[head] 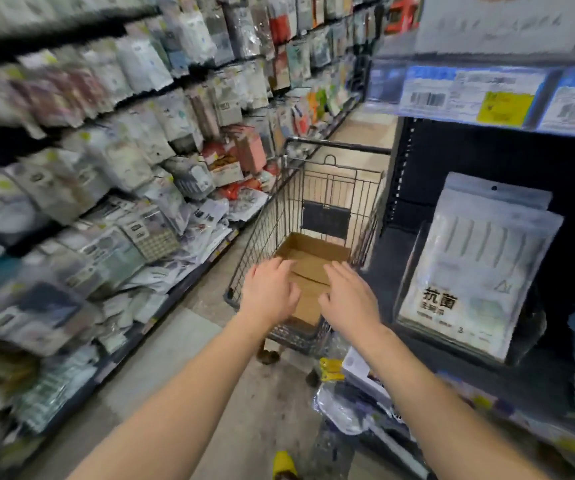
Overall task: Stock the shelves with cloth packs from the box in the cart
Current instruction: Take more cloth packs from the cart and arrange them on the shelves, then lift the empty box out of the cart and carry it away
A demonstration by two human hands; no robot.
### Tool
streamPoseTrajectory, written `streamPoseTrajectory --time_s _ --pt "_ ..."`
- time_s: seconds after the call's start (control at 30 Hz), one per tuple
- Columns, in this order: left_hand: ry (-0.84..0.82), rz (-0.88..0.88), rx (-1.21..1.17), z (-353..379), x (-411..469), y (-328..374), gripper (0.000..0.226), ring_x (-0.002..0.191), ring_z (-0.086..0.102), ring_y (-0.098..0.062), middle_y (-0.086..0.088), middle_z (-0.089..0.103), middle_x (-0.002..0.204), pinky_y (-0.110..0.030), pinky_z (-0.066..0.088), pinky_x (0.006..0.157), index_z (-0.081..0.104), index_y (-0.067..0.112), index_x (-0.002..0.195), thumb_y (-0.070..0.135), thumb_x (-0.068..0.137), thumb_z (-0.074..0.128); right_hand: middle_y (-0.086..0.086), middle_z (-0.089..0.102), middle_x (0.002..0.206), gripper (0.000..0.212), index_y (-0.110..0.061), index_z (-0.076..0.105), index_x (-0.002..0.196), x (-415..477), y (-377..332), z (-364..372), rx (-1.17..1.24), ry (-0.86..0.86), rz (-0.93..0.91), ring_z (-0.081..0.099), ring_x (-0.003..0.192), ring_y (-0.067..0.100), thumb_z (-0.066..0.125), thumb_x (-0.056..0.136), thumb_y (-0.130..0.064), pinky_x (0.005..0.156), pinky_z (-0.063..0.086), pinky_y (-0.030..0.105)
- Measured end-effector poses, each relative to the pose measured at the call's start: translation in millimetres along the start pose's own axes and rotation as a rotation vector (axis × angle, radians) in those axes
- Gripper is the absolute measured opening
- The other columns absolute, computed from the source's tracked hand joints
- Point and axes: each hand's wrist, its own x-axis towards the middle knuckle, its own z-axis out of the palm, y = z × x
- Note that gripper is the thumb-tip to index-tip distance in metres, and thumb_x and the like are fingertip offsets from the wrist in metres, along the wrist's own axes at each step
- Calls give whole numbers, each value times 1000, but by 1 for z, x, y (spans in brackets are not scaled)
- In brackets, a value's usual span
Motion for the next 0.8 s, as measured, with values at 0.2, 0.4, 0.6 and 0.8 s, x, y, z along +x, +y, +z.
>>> streamPoseTrajectory --time_s 0.2,0.4,0.6,0.8 --pt "-88 -281 -34 14 -13 -134 43 121 58 -34 -7 60 129 -42 45 103 59 20 128 40 90 51 4 40 159 59 -13 41 153 57 -88 86 -65 -217 -120 30 151 22 56 98 -29 122 26 36" --pt "-136 -345 -18 25 1 -279 46 132 52 -29 -4 55 141 -43 37 110 54 21 138 38 95 49 8 51 150 51 -11 50 144 141 -188 183 -87 -318 -156 41 143 25 56 95 -23 117 33 36" --pt "-194 -332 -22 28 40 -383 50 136 48 -28 -4 52 146 -45 35 113 52 22 141 41 95 47 13 57 139 48 -9 54 137 208 -264 244 -54 -411 -53 54 128 31 55 92 -23 105 46 39" --pt "-240 -267 -29 44 111 -434 47 129 52 -30 -5 56 141 -41 36 109 53 21 140 39 97 48 12 54 145 56 -8 48 144 268 -274 265 -10 -404 86 51 133 29 54 91 -20 108 42 35"
